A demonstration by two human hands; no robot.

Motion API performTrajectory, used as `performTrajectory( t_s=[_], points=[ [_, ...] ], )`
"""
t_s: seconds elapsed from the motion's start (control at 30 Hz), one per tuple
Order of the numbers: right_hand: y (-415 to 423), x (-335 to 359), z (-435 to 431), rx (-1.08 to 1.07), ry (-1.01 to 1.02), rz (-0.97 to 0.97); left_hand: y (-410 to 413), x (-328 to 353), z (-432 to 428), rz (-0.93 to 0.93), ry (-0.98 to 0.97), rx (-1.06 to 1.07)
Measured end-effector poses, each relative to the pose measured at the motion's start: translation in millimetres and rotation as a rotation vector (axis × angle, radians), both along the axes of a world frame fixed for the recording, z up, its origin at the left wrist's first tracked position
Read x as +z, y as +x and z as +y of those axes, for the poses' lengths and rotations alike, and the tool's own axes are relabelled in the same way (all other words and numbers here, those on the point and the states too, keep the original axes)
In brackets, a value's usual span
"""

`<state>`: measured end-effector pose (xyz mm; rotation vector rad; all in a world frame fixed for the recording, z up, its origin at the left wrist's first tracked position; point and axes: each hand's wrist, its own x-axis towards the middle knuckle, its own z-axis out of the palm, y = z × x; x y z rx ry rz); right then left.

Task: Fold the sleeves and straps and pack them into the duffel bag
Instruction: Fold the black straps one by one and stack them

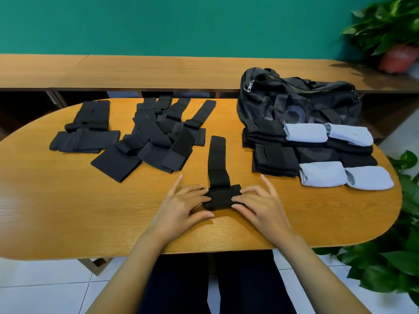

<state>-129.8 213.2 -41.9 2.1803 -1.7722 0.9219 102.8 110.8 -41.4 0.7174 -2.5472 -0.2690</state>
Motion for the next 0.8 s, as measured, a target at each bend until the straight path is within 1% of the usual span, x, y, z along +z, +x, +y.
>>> performTrajectory(
  t_s=[0.1, 0.2, 0.27, 0.33, 0.47, 0.6, 0.73, 0.8],
  points=[
    [0, 2, 1, -0.024, -0.032, -0.061, 0, 0, 1, 0.055, -0.018, -0.001],
    [4, 5, 4, -0.062, -0.043, -0.156, 0, -1, 9, 0.176, 0.064, 0.062],
    [6, 8, 5, -0.083, -0.005, -0.253, -1, -2, 15, 0.247, 0.144, 0.118],
    [7, 9, 6, -0.104, 0.072, -0.309, -2, -2, 18, 0.299, 0.223, 0.174],
    [6, 6, 6, -0.149, 0.125, -0.387, -5, -1, 21, 0.334, 0.274, 0.248],
    [10, 9, 0, -0.298, 0.200, -0.496, -16, 0, 24, 0.380, 0.321, 0.373],
    [13, 10, -7, -0.382, 0.241, -0.482, -27, 3, 23, 0.396, 0.312, 0.494],
    [14, 10, -8, -0.419, 0.256, -0.448, -30, 4, 23, 0.358, 0.286, 0.526]
  ],
)
